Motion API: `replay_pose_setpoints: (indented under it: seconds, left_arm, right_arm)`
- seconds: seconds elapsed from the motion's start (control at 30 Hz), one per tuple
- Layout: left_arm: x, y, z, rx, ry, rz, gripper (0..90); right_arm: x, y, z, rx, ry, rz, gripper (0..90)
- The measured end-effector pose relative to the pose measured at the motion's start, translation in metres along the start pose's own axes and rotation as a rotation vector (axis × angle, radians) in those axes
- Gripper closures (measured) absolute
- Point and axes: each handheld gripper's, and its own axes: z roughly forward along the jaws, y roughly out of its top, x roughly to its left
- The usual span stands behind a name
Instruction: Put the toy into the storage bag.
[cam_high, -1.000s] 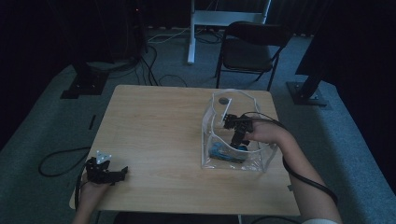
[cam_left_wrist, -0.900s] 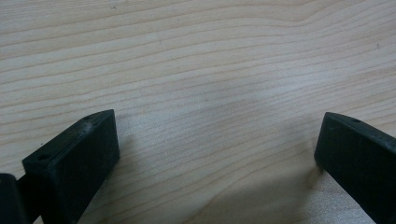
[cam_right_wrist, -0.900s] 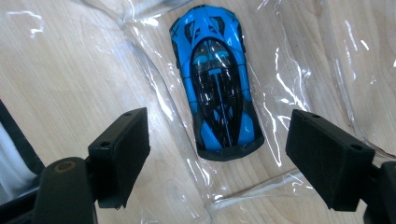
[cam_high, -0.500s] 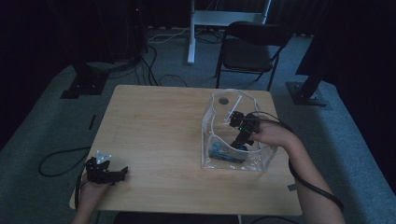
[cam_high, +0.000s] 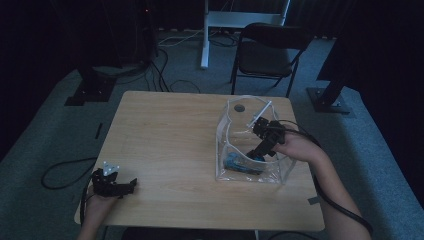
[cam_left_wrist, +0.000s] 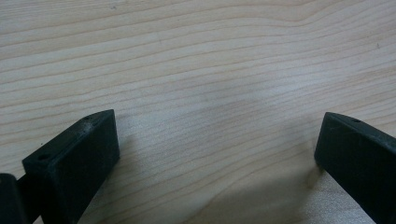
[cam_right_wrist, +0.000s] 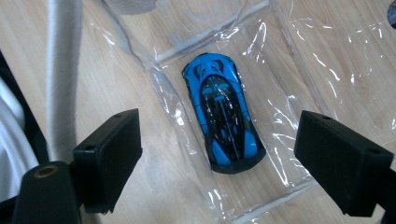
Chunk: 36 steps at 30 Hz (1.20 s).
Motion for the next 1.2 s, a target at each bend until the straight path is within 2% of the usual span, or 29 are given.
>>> replay_pose_setpoints:
  seconds: [0.07, 0.17, 0.23, 0.37, 0.43, 0.5, 0.77, 0.83, 0.93, 1.1, 1.2]
  left_arm:
    - [0.0, 0.0, 0.0, 0.0, 0.0, 0.0, 0.4]
    - [0.0, 0.0, 0.0, 0.0, 0.0, 0.0, 0.4]
    - [0.0, 0.0, 0.0, 0.0, 0.0, 0.0, 0.4]
    - [0.0, 0.0, 0.0, 0.0, 0.0, 0.0, 0.4]
    - [0.0, 0.0, 0.0, 0.001, 0.0, 0.0, 0.4]
    - [0.0, 0.0, 0.0, 0.002, -0.001, 0.0, 0.4]
    - [0.0, 0.0, 0.0, 0.002, 0.0, 0.001, 0.4]
    - [0.0, 0.0, 0.0, 0.002, 0.0, 0.002, 0.4]
    - [0.0, 0.0, 0.0, 0.002, 0.0, 0.0, 0.4]
    - [0.0, 0.0, 0.0, 0.002, 0.0, 0.001, 0.4]
    - [0.0, 0.0, 0.0, 0.002, 0.0, 0.001, 0.4]
  right_arm:
    - [0.0, -0.002, -0.001, -0.008, 0.0, -0.001, 14.4]
    - [0.0, -0.008, -0.004, -0.056, 0.002, 0.019, 13.7]
    - [-0.001, -0.009, -0.005, -0.067, 0.007, 0.025, 13.7]
    - [0.0, -0.019, -0.012, -0.153, 0.024, 0.043, 13.7]
    - [0.001, -0.02, -0.013, -0.167, 0.023, 0.045, 13.7]
    - [0.005, -0.025, -0.018, -0.211, 0.024, 0.046, 13.7]
    - [0.014, -0.036, -0.033, -0.312, 0.015, 0.058, 13.7]
    - [0.015, -0.037, -0.035, -0.32, 0.019, 0.055, 13.7]
    - [0.02, -0.041, -0.042, -0.377, 0.039, 0.053, 13.7]
    - [0.034, -0.043, -0.05, -0.415, 0.044, 0.022, 13.3]
    - [0.043, -0.044, -0.055, -0.45, 0.065, 0.001, 13.3]
